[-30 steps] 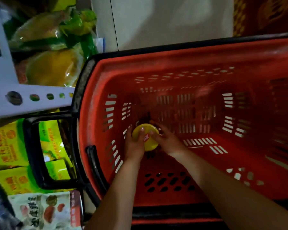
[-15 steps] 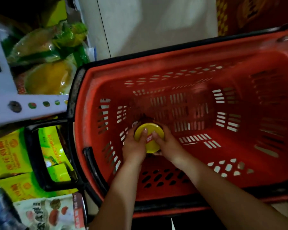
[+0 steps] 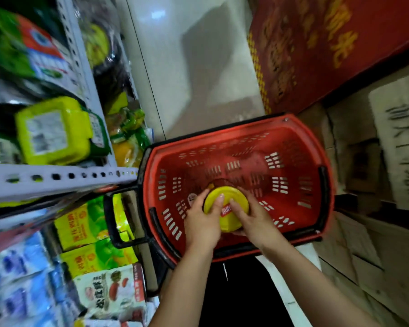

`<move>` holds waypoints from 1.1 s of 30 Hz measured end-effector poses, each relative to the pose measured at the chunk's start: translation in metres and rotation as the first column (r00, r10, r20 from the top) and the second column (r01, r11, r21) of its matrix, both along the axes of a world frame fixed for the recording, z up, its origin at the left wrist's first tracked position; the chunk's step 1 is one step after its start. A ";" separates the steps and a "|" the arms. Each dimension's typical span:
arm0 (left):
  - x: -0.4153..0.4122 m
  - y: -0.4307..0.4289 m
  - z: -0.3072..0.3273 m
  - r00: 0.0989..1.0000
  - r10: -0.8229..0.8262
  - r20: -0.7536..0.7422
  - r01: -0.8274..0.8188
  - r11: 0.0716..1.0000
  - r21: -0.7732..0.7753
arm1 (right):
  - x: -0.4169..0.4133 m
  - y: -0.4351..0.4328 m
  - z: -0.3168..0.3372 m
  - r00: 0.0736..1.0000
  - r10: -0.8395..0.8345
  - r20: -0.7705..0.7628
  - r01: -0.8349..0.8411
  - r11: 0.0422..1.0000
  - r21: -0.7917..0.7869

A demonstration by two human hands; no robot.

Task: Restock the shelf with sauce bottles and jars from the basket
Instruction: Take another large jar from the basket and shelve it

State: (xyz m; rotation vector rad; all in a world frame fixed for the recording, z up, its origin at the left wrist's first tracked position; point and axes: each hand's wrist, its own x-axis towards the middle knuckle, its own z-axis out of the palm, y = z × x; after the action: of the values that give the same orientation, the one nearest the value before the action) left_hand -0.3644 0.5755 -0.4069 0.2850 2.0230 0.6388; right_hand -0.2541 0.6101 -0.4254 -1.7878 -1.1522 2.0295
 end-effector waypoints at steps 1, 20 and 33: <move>0.002 -0.001 0.020 1.000 -0.004 0.001 0.004 1.000 0.009 | 0.002 -0.001 0.021 1.000 0.009 -0.006 -0.009 1.000 0.014; 0.034 -0.045 0.321 0.999 -0.022 0.037 0.014 0.979 0.205 | 0.034 -0.028 0.346 0.964 0.191 0.184 -0.229 0.949 0.216; 0.058 -0.039 0.396 0.967 -0.254 0.002 0.234 0.893 0.384 | 0.070 -0.042 0.422 0.962 0.037 0.270 -0.149 0.900 0.409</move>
State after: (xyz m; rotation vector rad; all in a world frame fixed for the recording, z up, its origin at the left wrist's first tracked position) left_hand -0.3066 0.5363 -0.0108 0.7353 1.7633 0.8675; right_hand -0.1840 0.5683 -0.0030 -1.8204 -1.6372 1.4562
